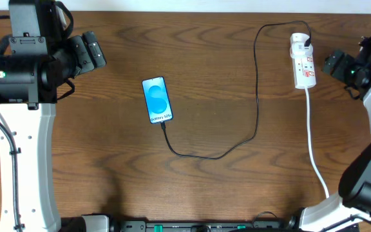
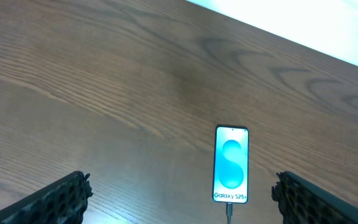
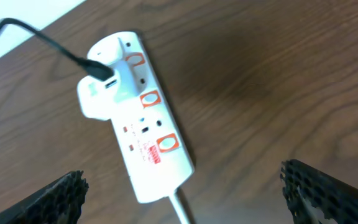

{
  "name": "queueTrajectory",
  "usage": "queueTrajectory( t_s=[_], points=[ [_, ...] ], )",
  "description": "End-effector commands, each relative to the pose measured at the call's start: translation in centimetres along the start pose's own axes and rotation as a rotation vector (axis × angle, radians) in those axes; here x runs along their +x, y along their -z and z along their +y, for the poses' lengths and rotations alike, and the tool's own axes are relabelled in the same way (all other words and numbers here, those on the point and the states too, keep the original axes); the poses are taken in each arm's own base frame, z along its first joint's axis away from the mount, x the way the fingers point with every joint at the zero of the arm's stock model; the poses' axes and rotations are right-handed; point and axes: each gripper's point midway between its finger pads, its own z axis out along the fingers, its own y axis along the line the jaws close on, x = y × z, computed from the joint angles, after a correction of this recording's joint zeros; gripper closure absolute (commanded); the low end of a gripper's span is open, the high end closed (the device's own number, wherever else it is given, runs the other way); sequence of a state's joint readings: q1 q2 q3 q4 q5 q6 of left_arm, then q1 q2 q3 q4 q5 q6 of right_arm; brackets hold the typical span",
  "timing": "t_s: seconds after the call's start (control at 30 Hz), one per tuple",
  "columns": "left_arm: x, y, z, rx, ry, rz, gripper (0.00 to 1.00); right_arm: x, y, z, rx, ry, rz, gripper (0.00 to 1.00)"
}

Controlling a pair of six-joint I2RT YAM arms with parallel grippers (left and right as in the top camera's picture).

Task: Plug charger to phone and switch on socket
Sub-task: 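Move the right gripper over the white power strip's switches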

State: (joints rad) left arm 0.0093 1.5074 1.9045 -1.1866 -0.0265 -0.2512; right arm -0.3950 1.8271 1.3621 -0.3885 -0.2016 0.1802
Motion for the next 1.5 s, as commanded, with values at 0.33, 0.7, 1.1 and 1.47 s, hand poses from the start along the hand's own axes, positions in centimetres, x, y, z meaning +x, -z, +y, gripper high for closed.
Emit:
queueTrajectory(
  t_s=[0.33, 0.7, 1.1, 1.47],
  points=[
    [-0.4, 0.6, 0.1, -0.003, 0.000, -0.019, 0.04, 0.3, -4.6, -1.4, -0.024, -0.040, -0.003, 0.01],
    [-0.4, 0.6, 0.1, -0.003, 0.000, -0.019, 0.04, -1.4, -6.0, 0.0, -0.103, 0.116, 0.005, 0.01],
    [-0.4, 0.6, 0.1, -0.003, 0.000, -0.019, 0.03, -0.8, -8.0, -0.7, -0.078, 0.112, 0.129, 0.01],
    [-0.4, 0.6, 0.1, -0.003, 0.000, -0.019, 0.03, -0.5, -9.4, -2.6, 0.011, 0.121, 0.121, 0.01]
  ],
)
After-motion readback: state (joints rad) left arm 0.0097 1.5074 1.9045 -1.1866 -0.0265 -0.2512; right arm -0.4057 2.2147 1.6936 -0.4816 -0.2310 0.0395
